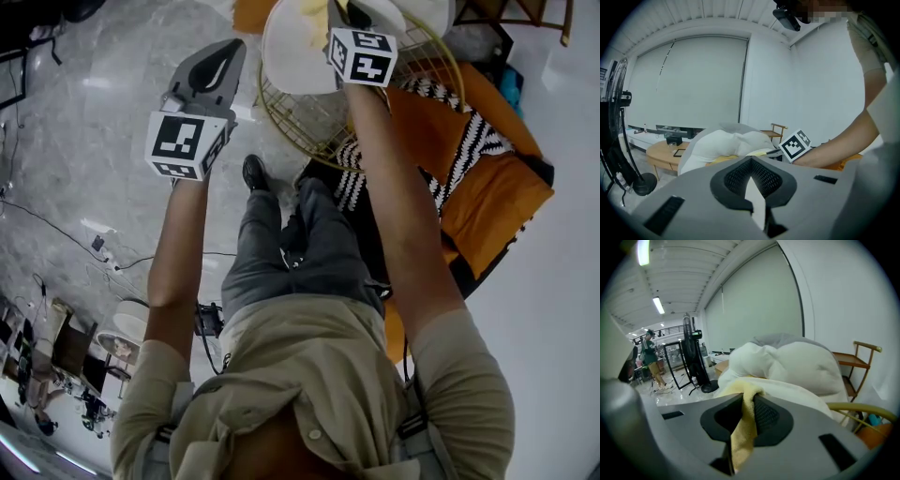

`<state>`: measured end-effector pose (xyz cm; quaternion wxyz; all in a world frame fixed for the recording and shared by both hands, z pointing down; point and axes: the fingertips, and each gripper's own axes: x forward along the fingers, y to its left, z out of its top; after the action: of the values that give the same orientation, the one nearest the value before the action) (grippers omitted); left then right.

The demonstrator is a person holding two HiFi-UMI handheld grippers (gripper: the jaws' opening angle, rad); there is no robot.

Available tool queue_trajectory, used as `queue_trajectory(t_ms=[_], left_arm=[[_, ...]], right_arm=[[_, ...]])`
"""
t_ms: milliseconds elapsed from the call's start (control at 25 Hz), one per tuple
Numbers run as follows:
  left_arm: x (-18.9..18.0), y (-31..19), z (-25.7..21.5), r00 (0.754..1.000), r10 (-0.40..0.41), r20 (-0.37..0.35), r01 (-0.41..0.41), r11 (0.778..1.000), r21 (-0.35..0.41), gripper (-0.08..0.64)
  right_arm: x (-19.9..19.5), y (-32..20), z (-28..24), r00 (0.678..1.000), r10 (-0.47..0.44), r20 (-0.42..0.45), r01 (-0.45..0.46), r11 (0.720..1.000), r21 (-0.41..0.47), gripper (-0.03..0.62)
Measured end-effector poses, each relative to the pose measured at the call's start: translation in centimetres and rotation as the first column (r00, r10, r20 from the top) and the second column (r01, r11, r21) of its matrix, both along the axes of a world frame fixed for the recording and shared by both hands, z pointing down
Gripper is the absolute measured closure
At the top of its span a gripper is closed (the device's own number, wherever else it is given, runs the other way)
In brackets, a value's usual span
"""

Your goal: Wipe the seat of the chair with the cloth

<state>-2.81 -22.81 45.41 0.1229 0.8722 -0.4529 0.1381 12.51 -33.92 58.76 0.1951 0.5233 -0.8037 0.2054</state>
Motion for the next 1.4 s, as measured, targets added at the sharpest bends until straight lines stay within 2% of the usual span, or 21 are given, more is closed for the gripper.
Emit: queue_trajectory(t_ms=[200,360,480,680,880,1080,1240,1320,1400], left_arm=[[1.2,-0.5,0.6,1.000,0.019,-0.006,-0.019,1.000,-0.006,0.551],[2.5,-0.9,0.8,0.999,0.040,-0.009,-0.040,0.999,-0.010,0.551],[3.4,-0.9,0.8,0.998,0.055,-0.007,-0.055,0.998,-0.010,0.551],[3.5,-0.6,0.8,0.998,0.062,-0.002,-0.062,0.998,-0.010,0.551],[1.5,-0.9,1.1,0.999,0.038,-0.006,-0.038,0.999,-0.014,0.551],[-0.9,0.4,1.9,1.000,0.001,-0.008,-0.001,1.000,-0.024,0.551],[-3.2,1.2,3.1,0.999,-0.041,-0.006,0.040,0.998,-0.041,0.551],[-4.2,1.5,3.6,0.999,-0.054,-0.006,0.053,0.997,-0.049,0.551],[-4.9,1.8,3.8,0.998,-0.065,-0.007,0.064,0.997,-0.053,0.551]], right_arm=[[10.9,1.2,1.1,0.983,0.183,-0.030,-0.184,0.982,-0.040,0.531],[17.9,2.7,0.2,0.945,0.325,-0.032,-0.326,0.945,-0.020,0.531],[18.9,3.4,0.1,0.943,0.331,-0.037,-0.332,0.943,-0.016,0.531],[17.8,3.8,0.5,0.945,0.326,-0.034,-0.327,0.945,-0.023,0.531],[14.6,3.0,1.2,0.951,0.308,-0.023,-0.309,0.950,-0.034,0.531],[7.5,2.5,2.9,0.970,0.241,0.019,-0.239,0.969,-0.064,0.531],[-2.9,1.8,4.0,0.996,0.059,0.066,-0.054,0.996,-0.071,0.531],[-7.7,1.8,4.2,0.996,-0.031,0.078,0.036,0.997,-0.065,0.531],[-10.7,2.0,4.2,0.993,-0.078,0.090,0.084,0.994,-0.066,0.531]])
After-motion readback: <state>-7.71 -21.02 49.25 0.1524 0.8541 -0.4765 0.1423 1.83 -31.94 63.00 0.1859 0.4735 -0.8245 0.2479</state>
